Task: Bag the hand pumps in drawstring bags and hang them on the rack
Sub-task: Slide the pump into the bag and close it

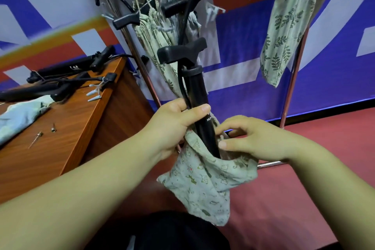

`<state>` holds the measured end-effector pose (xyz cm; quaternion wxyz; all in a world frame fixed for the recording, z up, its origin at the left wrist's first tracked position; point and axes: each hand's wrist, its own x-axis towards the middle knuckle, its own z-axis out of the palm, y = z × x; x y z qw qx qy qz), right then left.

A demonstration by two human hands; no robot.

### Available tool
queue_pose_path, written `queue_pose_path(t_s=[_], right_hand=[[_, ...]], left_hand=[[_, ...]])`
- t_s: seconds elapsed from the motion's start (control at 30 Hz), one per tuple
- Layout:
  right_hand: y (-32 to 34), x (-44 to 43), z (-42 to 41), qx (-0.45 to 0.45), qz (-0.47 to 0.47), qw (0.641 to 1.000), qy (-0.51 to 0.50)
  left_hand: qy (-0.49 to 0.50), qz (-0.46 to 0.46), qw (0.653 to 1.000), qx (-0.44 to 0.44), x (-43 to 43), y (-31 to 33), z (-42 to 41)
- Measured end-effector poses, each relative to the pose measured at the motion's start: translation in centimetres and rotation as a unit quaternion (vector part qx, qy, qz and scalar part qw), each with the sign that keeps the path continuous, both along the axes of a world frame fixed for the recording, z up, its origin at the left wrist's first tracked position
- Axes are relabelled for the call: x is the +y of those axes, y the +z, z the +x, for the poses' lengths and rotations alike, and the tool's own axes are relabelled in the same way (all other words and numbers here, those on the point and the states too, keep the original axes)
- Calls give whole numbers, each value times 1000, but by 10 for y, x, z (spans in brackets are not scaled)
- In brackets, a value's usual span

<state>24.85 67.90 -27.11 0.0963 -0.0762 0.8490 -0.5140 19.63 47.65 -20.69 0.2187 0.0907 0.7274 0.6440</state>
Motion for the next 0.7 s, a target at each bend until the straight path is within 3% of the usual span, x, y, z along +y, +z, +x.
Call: queue_pose_path(t_s=[0.13, 0.33, 0.53, 0.7], right_hand=[[-9, 8, -1, -26, 19, 999, -18], [-9, 5, -1, -30, -104, 992, -67], [8, -6, 3, -36, -349, 934, -72], [17, -9, 3, 3, -346, 928, -136]], left_hand=[[20, -1, 1000, 4, -1, 1, -5], [34, 6, 999, -5, -1, 2, -6], [35, -12, 999, 4, -2, -3, -8], [39, -51, 998, 11, -5, -8, -13]])
